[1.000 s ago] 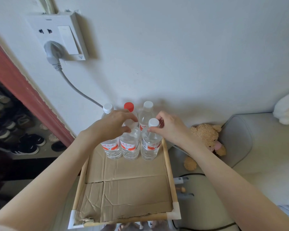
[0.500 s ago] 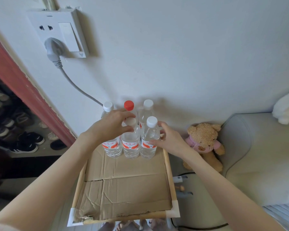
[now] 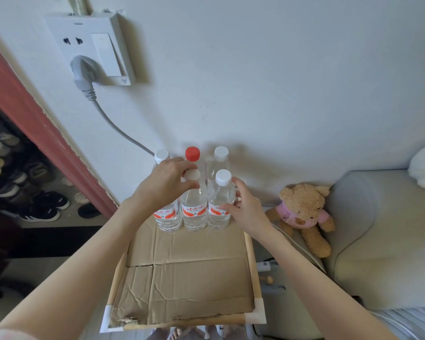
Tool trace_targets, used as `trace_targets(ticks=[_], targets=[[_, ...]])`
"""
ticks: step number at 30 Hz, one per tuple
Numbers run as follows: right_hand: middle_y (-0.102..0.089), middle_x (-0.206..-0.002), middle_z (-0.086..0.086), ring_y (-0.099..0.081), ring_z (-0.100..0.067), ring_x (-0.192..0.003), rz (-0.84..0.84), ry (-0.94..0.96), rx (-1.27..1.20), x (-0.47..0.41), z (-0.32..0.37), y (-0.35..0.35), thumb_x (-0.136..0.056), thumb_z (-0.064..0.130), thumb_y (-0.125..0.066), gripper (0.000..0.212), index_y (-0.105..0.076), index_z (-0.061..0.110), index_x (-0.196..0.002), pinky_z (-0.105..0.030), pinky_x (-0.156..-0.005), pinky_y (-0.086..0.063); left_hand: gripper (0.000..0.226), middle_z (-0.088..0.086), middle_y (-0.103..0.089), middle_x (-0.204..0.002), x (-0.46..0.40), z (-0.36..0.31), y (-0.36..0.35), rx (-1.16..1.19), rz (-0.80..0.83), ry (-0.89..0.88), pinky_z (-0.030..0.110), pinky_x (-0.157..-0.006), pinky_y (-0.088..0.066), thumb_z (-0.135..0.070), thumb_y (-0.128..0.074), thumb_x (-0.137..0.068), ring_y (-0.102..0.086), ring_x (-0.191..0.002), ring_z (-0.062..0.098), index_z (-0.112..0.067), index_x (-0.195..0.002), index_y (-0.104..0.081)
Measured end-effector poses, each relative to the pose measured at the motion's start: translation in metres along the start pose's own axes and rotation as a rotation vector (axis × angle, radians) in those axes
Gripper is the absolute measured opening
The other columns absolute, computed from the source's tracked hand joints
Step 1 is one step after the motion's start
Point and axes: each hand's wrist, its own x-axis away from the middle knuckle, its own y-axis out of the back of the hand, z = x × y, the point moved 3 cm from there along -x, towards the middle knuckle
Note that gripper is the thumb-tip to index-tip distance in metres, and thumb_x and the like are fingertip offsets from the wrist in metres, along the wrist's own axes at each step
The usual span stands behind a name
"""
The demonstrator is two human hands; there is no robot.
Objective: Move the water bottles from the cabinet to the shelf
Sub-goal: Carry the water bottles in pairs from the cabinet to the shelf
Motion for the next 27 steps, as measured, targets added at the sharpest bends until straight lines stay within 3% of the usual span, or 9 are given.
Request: trace_targets(ticks=[2, 8, 16, 24, 27], targets=[[-0.057, -0.102, 0.005, -0.059, -0.018, -0.097, 0.0, 0.002, -0.01, -0.001, 0.0, 0.001, -0.08, 0.019, -0.067, 0.063, -0.032, 0.033, -0.131, -0.037, -0.09, -0.048, 0.03, 0.001, -0.053, -0.084, 0.0, 0.001, 0.0, 0.001, 0.0, 0.0, 0.037, -0.076, -0.043, -0.021, -0.07, -0.074, -0.048, -0.079, 0.021, -0.01, -0.1, -0.062], [-0.052, -0.106, 0.011, -0.059, -0.011, -0.097, 0.018, -0.004, -0.065, 0.0, 0.001, 0.003, -0.079, 0.018, -0.069, 0.066, -0.032, 0.032, -0.132, -0.021, -0.081, -0.043, 0.031, 0.003, -0.055, -0.086, 0.001, 0.001, -0.001, -0.002, 0.014, -0.015, 0.041, -0.078, -0.043, -0.018, -0.069, -0.075, -0.048, -0.081, 0.022, -0.01, -0.103, -0.062], [-0.052, -0.117, 0.004, -0.054, -0.013, -0.102, -0.032, -0.063, -0.1, 0.001, -0.006, -0.003, -0.078, 0.023, -0.07, 0.055, -0.038, 0.02, -0.121, -0.024, -0.083, -0.042, 0.033, 0.01, -0.059, -0.098, 0.001, 0.004, -0.002, -0.004, 0.019, -0.014, 0.03, -0.075, -0.036, -0.013, -0.066, -0.077, -0.044, -0.084, 0.018, -0.01, -0.109, -0.059], [-0.051, -0.103, 0.014, -0.055, -0.008, -0.096, -0.072, -0.068, -0.16, 0.006, -0.008, -0.006, -0.074, 0.027, -0.073, 0.045, -0.041, 0.025, -0.106, -0.013, -0.072, -0.04, 0.032, 0.011, -0.058, -0.097, 0.005, 0.005, -0.002, -0.022, -0.01, -0.024, 0.04, -0.08, -0.041, -0.012, -0.066, -0.077, -0.045, -0.083, 0.021, -0.008, -0.108, -0.059], [-0.051, -0.101, 0.015, -0.055, -0.008, -0.096, -0.079, -0.066, -0.164, 0.006, -0.009, -0.007, -0.074, 0.027, -0.073, 0.045, -0.041, 0.025, -0.106, -0.016, -0.076, -0.041, 0.032, 0.011, -0.059, -0.095, 0.006, 0.005, -0.002, -0.025, -0.017, -0.025, 0.042, -0.08, -0.042, -0.013, -0.067, -0.076, -0.049, -0.084, 0.025, -0.008, -0.107, -0.059]])
